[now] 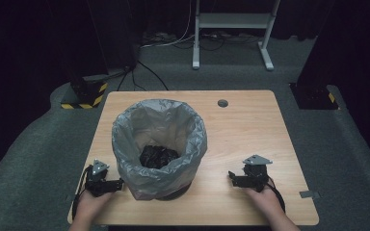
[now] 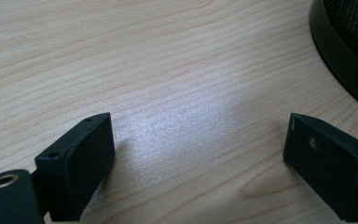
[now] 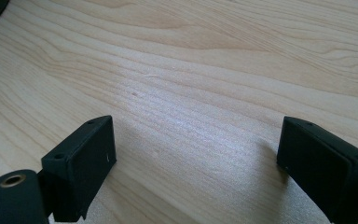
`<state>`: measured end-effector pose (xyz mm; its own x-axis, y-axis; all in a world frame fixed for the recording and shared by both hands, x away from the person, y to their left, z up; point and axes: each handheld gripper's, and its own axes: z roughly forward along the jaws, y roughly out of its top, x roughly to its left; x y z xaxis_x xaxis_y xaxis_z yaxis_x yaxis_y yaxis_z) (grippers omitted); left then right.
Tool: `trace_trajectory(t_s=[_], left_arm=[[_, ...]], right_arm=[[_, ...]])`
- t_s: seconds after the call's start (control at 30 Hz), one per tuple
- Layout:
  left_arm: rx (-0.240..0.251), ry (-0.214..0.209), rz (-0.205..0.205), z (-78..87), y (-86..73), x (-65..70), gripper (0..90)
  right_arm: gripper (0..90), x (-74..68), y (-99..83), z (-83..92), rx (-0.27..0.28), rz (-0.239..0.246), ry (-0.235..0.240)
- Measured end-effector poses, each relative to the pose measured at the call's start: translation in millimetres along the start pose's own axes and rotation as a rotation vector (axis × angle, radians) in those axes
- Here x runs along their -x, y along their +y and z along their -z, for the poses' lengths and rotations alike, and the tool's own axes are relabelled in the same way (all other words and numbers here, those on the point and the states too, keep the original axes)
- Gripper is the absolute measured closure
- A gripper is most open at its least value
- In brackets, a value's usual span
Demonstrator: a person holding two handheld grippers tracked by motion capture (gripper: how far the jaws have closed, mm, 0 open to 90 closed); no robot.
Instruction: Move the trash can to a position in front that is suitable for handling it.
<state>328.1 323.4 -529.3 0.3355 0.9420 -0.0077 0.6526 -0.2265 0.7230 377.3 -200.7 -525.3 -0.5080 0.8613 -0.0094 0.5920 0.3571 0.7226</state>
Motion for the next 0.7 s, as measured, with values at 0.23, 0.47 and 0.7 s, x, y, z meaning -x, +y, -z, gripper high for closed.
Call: trace_trajectory(t_s=[0.23, 0.47, 0.7], left_arm=[[0.001, -0.004, 0.005, 0.9, -0.6, -0.2, 9.2], [0.008, -0.024, 0.031, 1.6, 0.4, -3.7, 9.8], [0.061, -0.034, 0.041, 10.8, 12.6, -2.7, 10.0]], right_arm=[[11.8, -1.2, -0.8, 1.1, 0.007, 0.008, -0.011], [12.4, -6.3, 4.4, 7.1, 0.05, 0.006, -0.005], [12.5, -26.4, 22.0, 20.1, 0.144, -0.005, -0.009]])
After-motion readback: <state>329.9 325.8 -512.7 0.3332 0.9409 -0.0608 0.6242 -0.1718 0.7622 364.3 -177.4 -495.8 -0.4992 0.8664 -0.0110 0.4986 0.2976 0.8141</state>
